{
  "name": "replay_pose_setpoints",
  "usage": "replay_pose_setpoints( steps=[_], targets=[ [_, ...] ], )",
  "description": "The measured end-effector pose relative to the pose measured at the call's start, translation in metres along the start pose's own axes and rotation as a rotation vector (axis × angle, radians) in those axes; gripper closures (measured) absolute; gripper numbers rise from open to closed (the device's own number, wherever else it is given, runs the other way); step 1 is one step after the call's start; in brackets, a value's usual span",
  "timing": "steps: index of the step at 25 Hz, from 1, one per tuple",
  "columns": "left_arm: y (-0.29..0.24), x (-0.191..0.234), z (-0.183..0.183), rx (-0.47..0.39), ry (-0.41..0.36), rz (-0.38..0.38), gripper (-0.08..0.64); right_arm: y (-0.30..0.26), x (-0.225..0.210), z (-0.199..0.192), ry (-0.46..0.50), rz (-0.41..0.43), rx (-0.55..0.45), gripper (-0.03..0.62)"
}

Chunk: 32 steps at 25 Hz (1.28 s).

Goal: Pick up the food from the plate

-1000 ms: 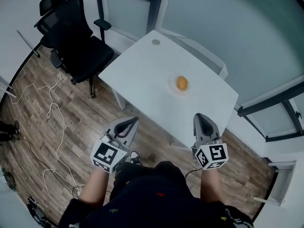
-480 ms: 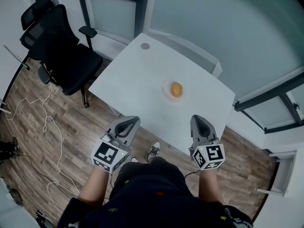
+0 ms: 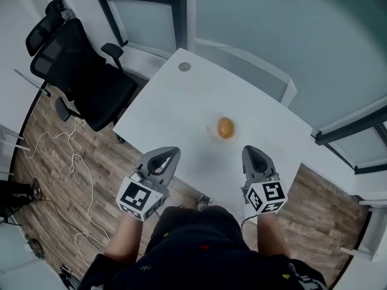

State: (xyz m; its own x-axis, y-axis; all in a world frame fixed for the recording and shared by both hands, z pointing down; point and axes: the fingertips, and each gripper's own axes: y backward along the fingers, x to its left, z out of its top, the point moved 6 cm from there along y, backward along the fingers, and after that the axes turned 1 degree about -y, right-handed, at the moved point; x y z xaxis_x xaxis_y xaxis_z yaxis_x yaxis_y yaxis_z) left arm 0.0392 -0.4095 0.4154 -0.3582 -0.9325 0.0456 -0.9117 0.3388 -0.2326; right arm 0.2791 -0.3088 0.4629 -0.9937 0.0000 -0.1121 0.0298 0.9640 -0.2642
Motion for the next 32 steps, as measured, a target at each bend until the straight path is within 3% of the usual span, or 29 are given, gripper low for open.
replay_pose_setpoints(
  steps=[5, 9, 11, 12, 16, 23, 32],
  targets=[
    [-0.024, 0.003, -0.011, 0.068, 0.030, 0.009, 0.537, -0.028, -0.005, -0.015, 0.034, 0.065, 0.062, 0.566],
    [-0.041, 0.008, -0.019, 0.081, 0.045, -0.032, 0.535, -0.046, -0.011, -0.027, 0.075, 0.030, 0.119, 0.548],
    [-0.048, 0.016, -0.026, 0.092, 0.050, -0.052, 0.537, -0.062, -0.015, -0.037, 0.098, 0.010, 0.175, 0.376],
    [-0.051, 0.021, -0.030, 0.100, 0.049, -0.062, 0.537, -0.070, -0.018, -0.041, 0.095, -0.001, 0.201, 0.336],
    [-0.063, 0.038, -0.038, 0.120, 0.047, -0.096, 0.537, -0.101, -0.035, -0.061, 0.043, -0.065, 0.276, 0.290],
    [-0.063, 0.064, -0.058, 0.176, 0.094, -0.093, 0.537, -0.157, -0.052, -0.106, -0.041, -0.123, 0.384, 0.247],
    [-0.041, 0.088, -0.080, 0.218, 0.127, -0.060, 0.535, -0.201, -0.058, -0.153, -0.019, -0.166, 0.503, 0.235]
  ],
)
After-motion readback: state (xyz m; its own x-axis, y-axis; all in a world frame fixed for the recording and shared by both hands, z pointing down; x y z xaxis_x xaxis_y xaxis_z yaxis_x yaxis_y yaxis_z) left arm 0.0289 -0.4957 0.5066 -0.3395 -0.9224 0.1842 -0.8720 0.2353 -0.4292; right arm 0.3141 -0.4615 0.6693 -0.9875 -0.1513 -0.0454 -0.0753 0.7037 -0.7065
